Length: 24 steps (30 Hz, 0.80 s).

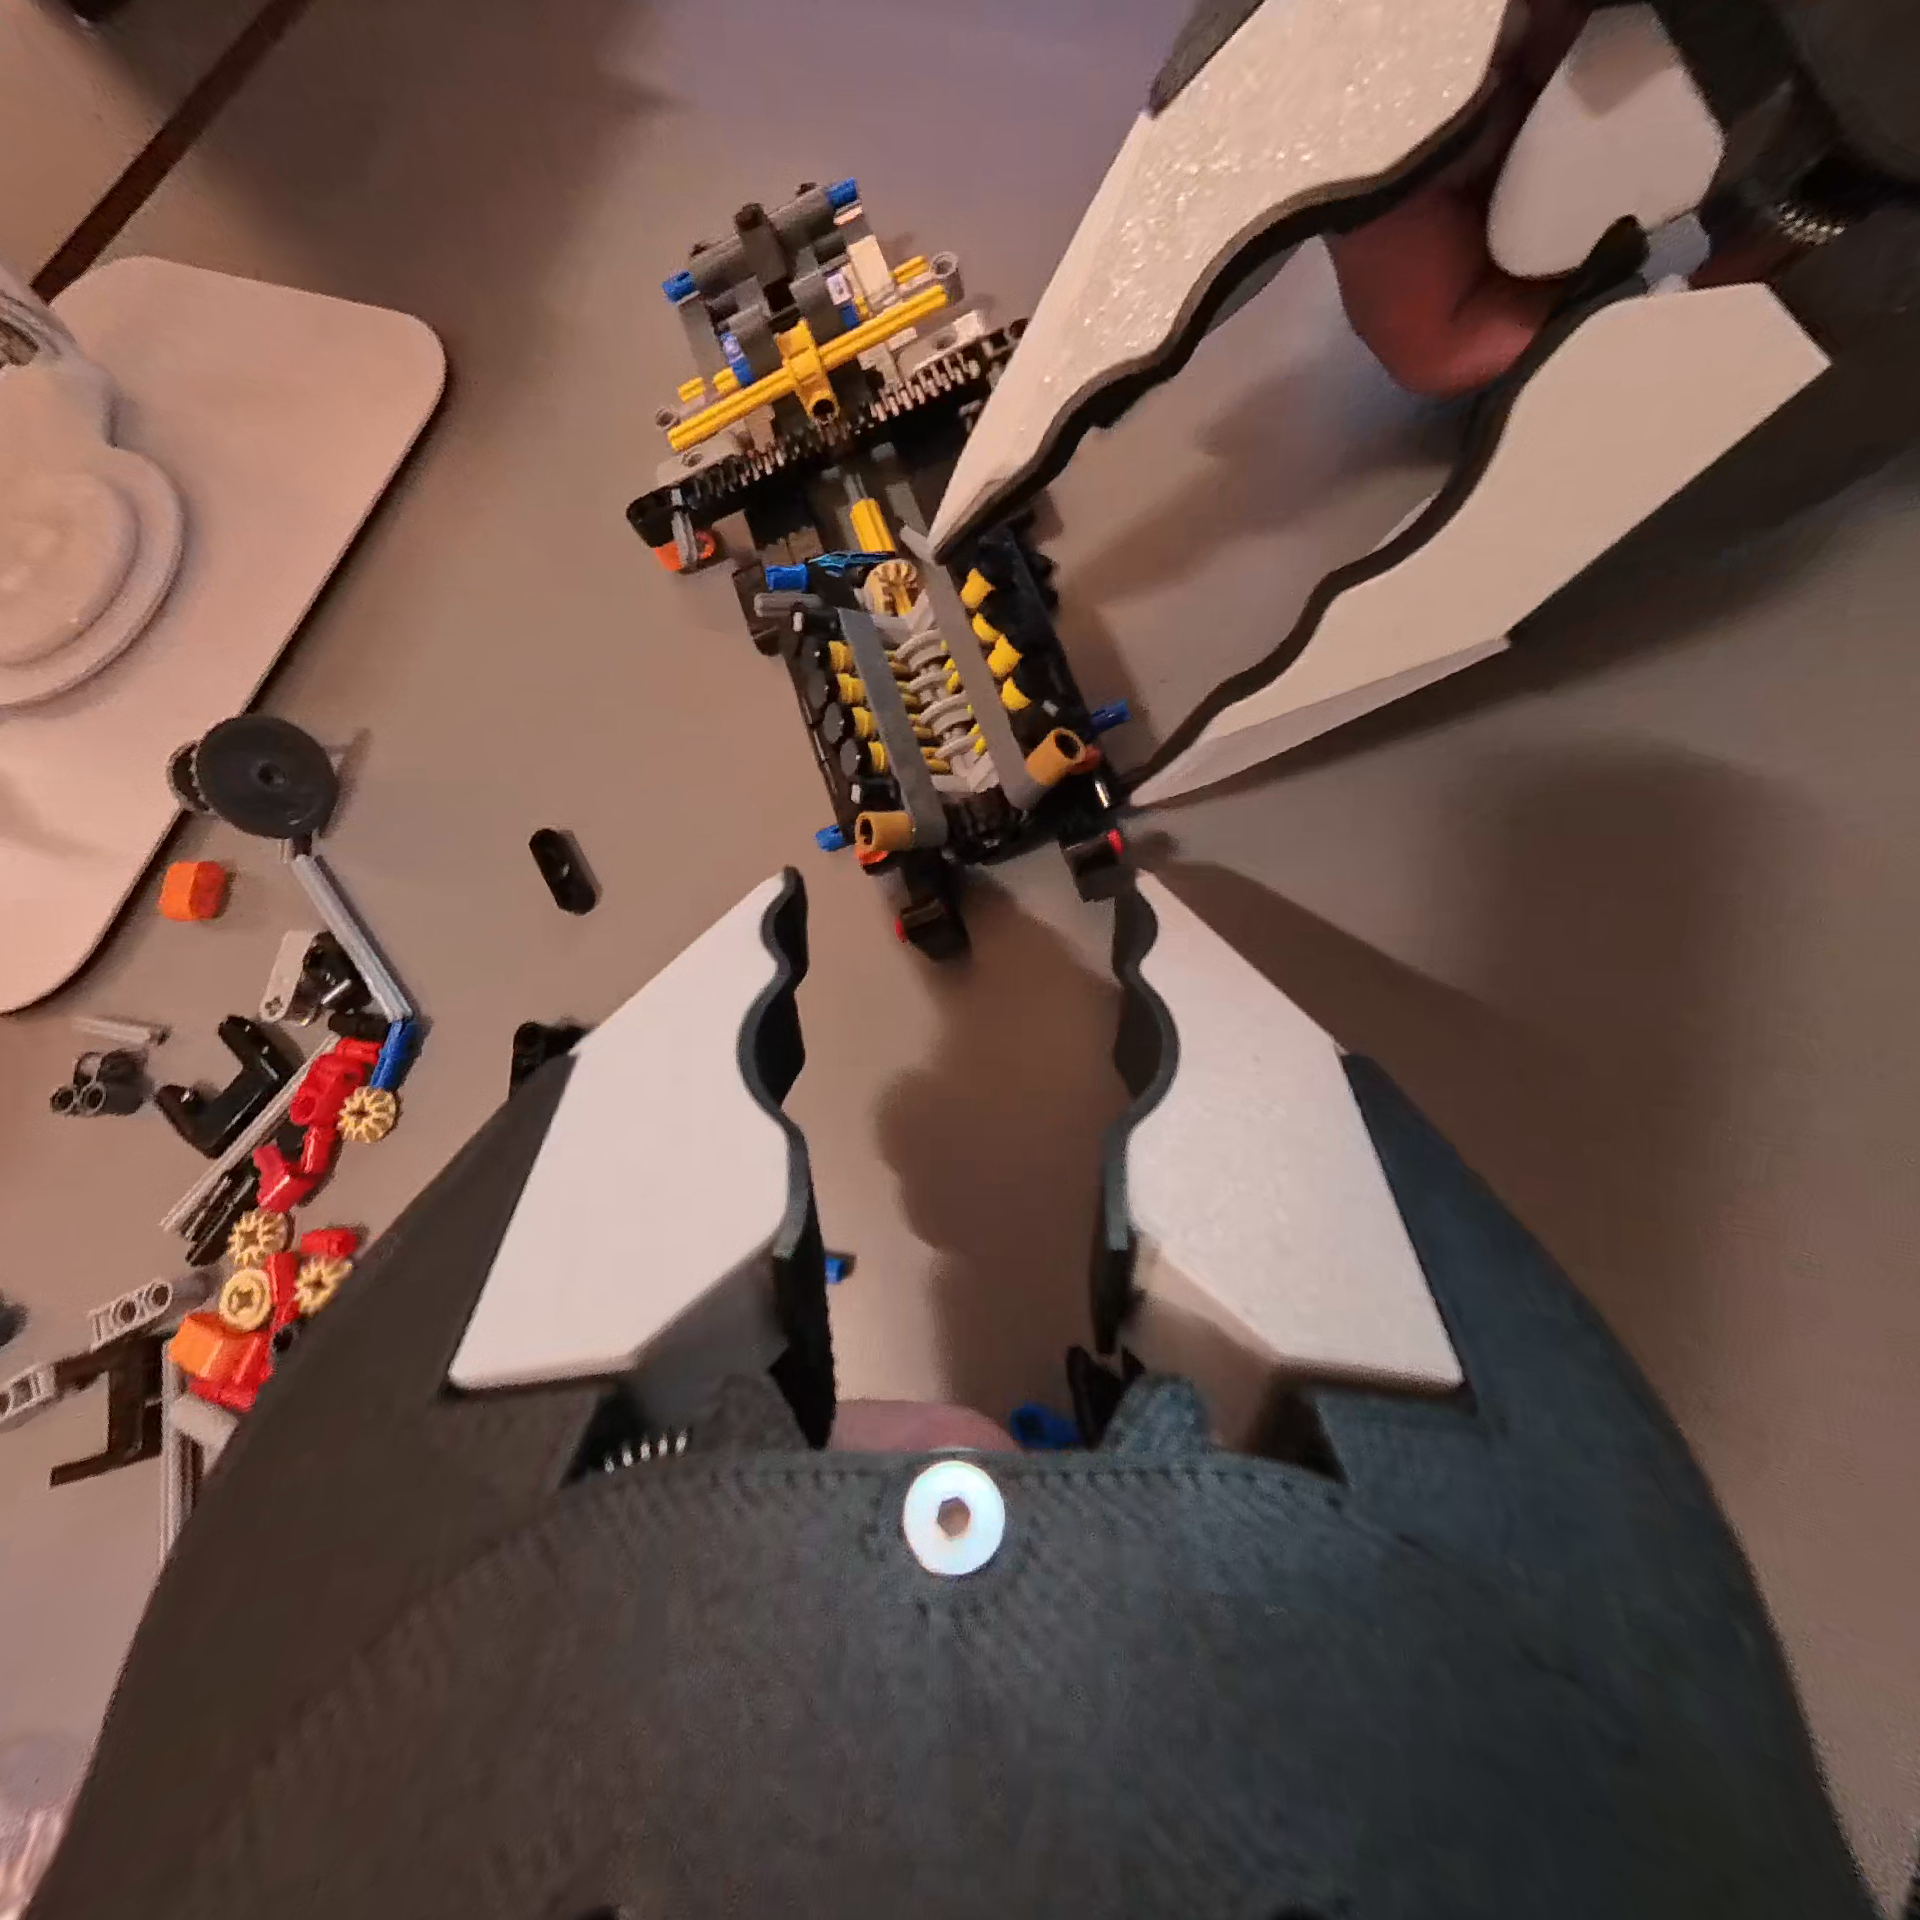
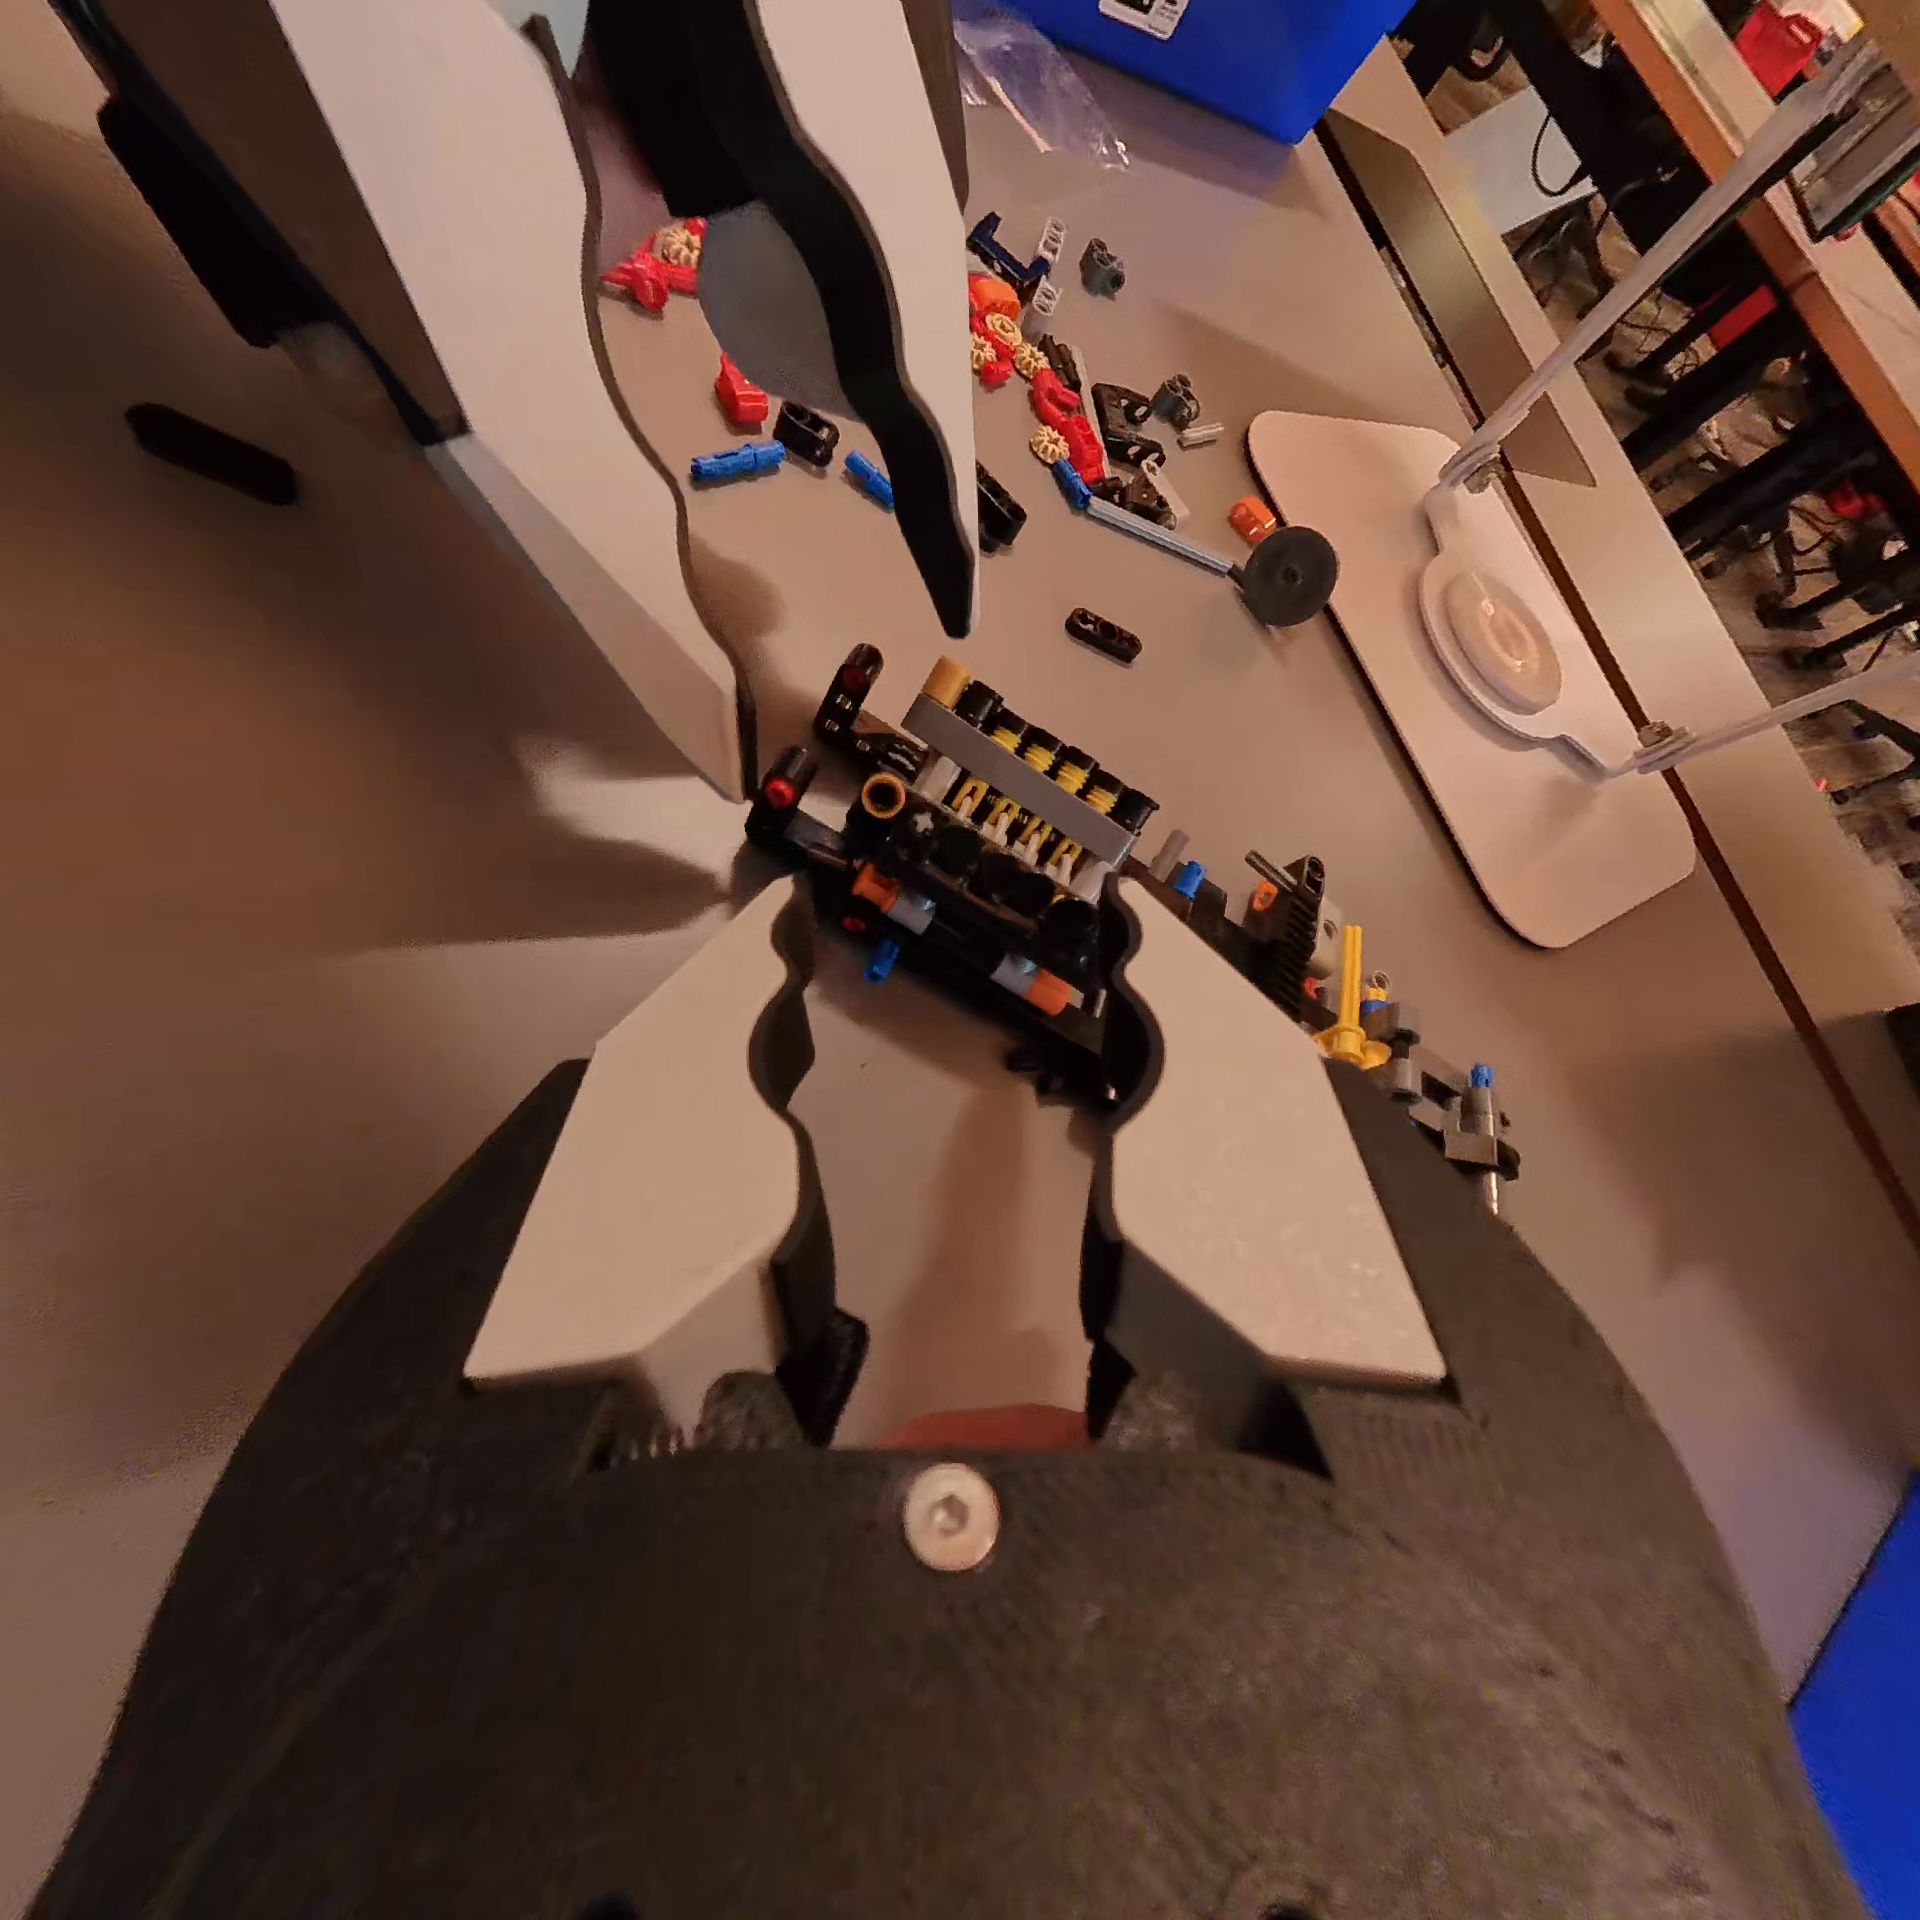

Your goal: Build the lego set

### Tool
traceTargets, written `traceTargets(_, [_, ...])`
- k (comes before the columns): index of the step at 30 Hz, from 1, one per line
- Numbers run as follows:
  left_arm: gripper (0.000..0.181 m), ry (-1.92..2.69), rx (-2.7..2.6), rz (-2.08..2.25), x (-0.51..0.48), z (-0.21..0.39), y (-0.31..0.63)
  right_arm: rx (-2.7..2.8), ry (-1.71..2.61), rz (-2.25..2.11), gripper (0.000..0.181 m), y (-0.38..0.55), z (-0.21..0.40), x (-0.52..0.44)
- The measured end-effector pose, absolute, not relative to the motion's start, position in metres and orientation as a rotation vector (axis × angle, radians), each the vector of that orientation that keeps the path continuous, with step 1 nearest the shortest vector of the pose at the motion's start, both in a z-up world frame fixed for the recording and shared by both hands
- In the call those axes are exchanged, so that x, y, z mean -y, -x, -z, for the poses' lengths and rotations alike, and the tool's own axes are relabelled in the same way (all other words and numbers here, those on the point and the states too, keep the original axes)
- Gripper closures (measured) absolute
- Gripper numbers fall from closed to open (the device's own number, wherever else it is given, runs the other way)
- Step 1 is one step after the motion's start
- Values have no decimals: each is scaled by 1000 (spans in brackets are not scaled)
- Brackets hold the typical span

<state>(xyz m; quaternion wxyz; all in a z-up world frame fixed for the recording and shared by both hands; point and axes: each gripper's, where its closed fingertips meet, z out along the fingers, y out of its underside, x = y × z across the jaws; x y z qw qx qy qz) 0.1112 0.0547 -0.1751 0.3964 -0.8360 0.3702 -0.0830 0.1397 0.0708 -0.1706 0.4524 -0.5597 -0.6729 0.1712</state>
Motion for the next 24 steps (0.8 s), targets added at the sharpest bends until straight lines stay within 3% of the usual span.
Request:
traceTargets(1, [124, 2117, -952, 208, -55, 176, -112, 1662, 1384, -428, 128, -139, 171, -71])
traceTargets(11, [130, 2129, -1021, 223, -59, 188, -118, 1643, 1369, -441, 142, -140, 169, -76])
traceTargets(14, [132, 2127, -1029, 229, -60, 188, -117, 1641, 1387, -463, 125, -140, 170, -74])
traceTargets(24, [136, 2122, -1079, 233, -58, 191, -124, 1627, 1428, -418, 125, -137, 177, -74])
